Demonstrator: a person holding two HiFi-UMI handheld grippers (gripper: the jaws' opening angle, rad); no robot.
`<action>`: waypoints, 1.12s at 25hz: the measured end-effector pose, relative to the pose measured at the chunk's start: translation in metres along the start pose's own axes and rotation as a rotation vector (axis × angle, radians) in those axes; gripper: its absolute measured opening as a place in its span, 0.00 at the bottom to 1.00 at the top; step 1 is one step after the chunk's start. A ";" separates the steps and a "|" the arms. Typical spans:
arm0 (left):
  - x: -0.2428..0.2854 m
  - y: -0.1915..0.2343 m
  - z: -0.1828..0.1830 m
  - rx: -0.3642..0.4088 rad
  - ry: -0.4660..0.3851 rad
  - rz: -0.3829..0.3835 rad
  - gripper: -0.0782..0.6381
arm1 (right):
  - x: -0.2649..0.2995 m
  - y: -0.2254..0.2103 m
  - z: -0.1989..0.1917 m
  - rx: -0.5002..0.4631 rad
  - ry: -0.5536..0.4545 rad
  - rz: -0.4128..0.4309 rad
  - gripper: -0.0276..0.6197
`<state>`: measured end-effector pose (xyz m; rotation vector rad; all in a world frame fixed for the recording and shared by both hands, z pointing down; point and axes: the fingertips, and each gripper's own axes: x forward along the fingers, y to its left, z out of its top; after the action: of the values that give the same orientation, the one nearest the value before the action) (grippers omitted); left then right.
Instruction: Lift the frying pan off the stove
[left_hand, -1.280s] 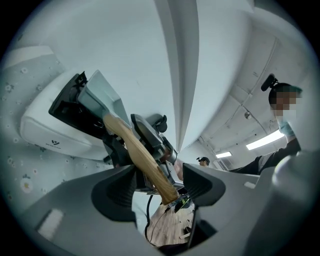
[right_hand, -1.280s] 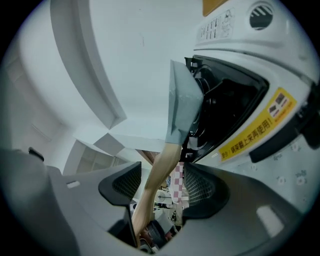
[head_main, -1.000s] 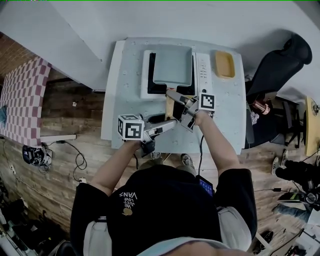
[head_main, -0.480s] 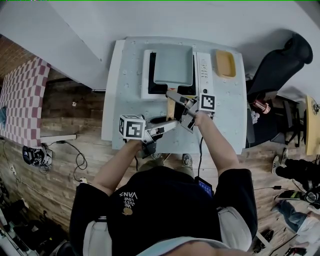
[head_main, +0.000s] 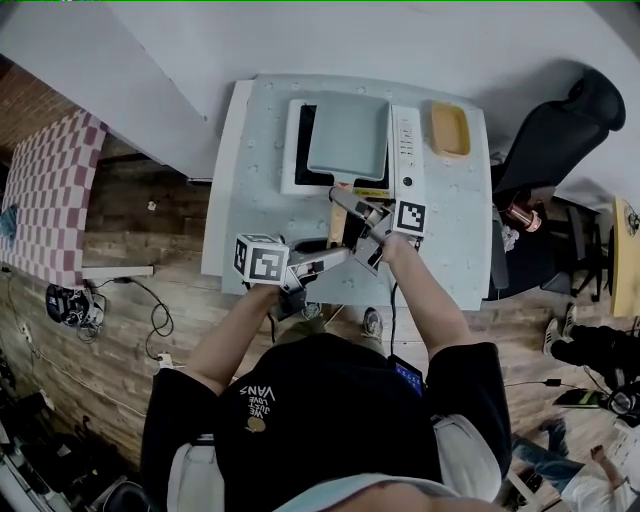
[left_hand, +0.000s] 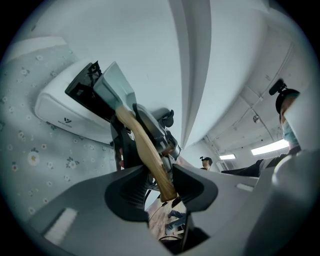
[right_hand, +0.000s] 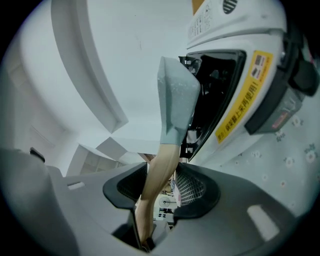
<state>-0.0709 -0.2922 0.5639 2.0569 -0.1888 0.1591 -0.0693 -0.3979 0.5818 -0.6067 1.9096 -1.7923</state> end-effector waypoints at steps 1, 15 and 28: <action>0.000 -0.007 0.000 0.001 0.000 -0.001 0.32 | -0.002 0.001 -0.002 0.001 -0.003 0.007 0.32; 0.002 -0.042 -0.040 0.023 -0.052 0.023 0.30 | -0.046 0.014 -0.034 -0.041 0.005 0.008 0.31; 0.032 -0.077 -0.086 0.016 -0.119 0.012 0.30 | -0.105 0.021 -0.058 -0.105 0.055 -0.015 0.31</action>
<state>-0.0273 -0.1827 0.5437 2.0831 -0.2742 0.0462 -0.0199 -0.2882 0.5664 -0.6148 2.0516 -1.7437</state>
